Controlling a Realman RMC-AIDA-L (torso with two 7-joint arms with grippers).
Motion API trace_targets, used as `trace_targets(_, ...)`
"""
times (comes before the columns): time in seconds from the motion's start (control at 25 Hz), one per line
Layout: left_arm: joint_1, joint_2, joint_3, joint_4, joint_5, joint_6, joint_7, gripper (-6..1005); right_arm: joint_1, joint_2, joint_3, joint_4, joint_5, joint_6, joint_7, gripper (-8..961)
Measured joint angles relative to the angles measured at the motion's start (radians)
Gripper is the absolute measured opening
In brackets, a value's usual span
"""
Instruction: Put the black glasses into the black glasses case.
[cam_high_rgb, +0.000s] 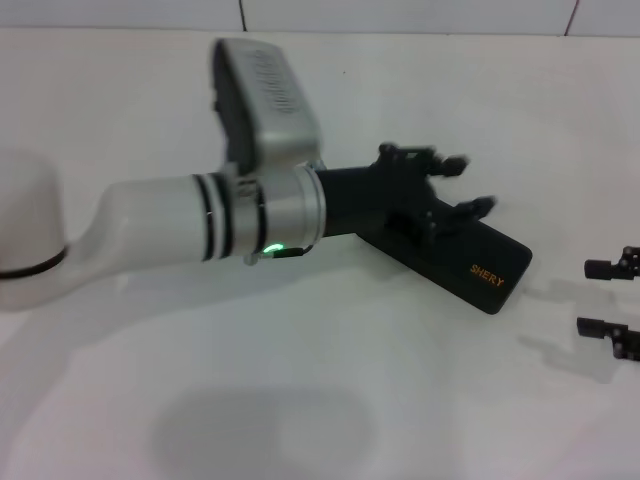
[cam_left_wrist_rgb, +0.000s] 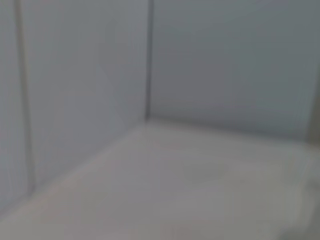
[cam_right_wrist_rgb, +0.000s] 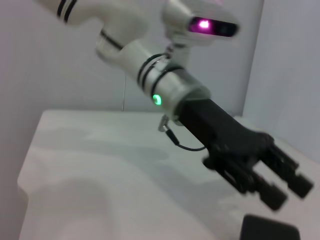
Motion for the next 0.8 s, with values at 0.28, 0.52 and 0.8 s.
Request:
trace_targets(0.28,0.144,0.012,-0.226,-0.021,-0.091,0.384,0.157,563,0.069,0.015,0.147,0.086,0.113,-0.184,-0.001,622)
trace_targets(0.52,0.173,0.055,-0.345,-0.125,0.058,0.595,0.196,775,0.156,0.028,0.098,0.178,0.151,-0.215,-0.021,745)
trace_targets(0.8,0.233,0.06,-0.349,-0.158,0.104,0.652,0.288,847,0.228,0.039,0.014,0.269,0.121,-0.127,-0.06,880)
